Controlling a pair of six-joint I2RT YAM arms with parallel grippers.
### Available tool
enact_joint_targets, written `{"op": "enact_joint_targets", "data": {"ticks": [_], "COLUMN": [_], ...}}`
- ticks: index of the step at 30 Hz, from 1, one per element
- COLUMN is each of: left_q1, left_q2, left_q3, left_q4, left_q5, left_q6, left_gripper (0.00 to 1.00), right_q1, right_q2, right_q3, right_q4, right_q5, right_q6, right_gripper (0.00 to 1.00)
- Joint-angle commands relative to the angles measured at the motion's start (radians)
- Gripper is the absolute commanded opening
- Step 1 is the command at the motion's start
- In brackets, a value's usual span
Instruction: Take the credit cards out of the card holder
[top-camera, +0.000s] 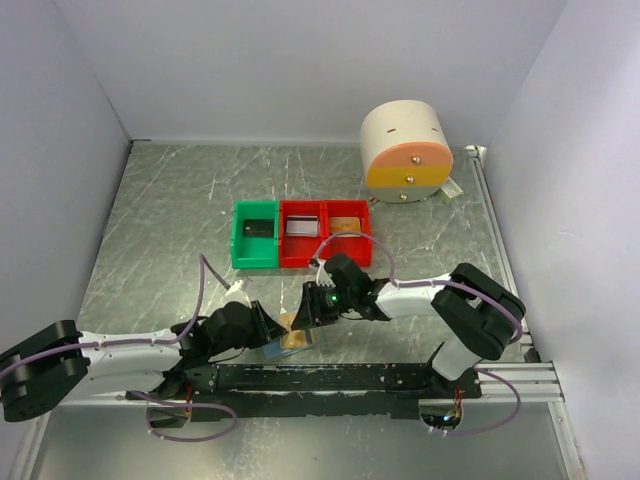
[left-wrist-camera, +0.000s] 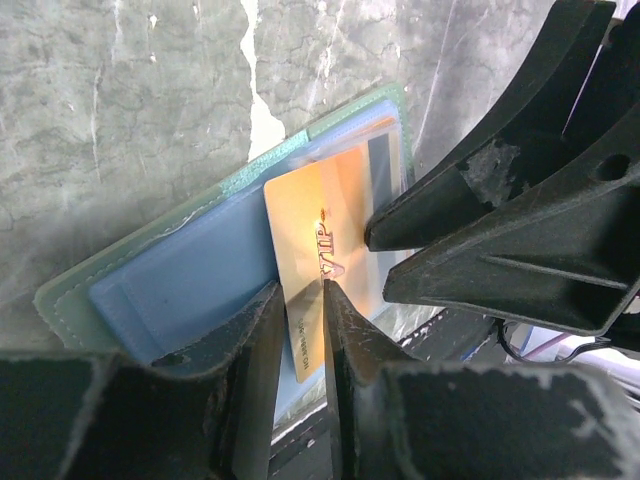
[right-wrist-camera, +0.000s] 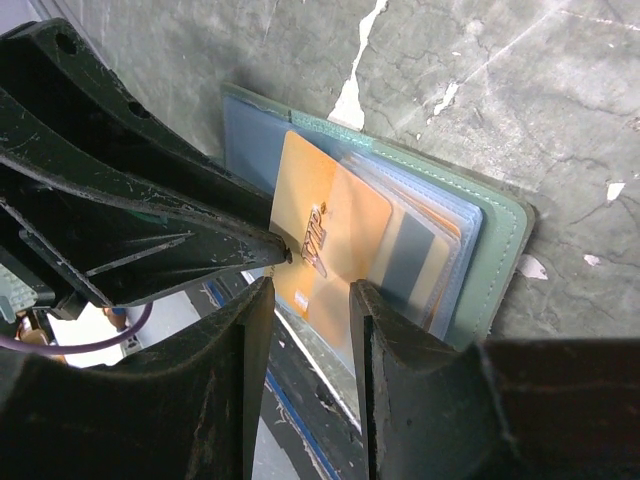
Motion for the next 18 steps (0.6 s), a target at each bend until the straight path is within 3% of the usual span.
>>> {"op": "enact_joint_targets", "data": {"ticks": [1,18], "left_q1": [0.000,0.000], "left_q2": [0.037,0.073], "left_q3": [-0.015,-0.091], "left_q4": [0.170,0.445], "left_q5": [0.026,0.083], "left_q6": [-0.012,-0.004], "left_gripper": [0.33,0.26], "right_q1": [0.006,0.006], "right_q2": [0.022,0.044], "right_q3": [-0.037,-0.049], "right_q4": [-0.056,-0.037], "right_q5": [0.046,0.046], "right_q6": [-0.014,-0.012], "right_gripper": [0.38,0.37]}}
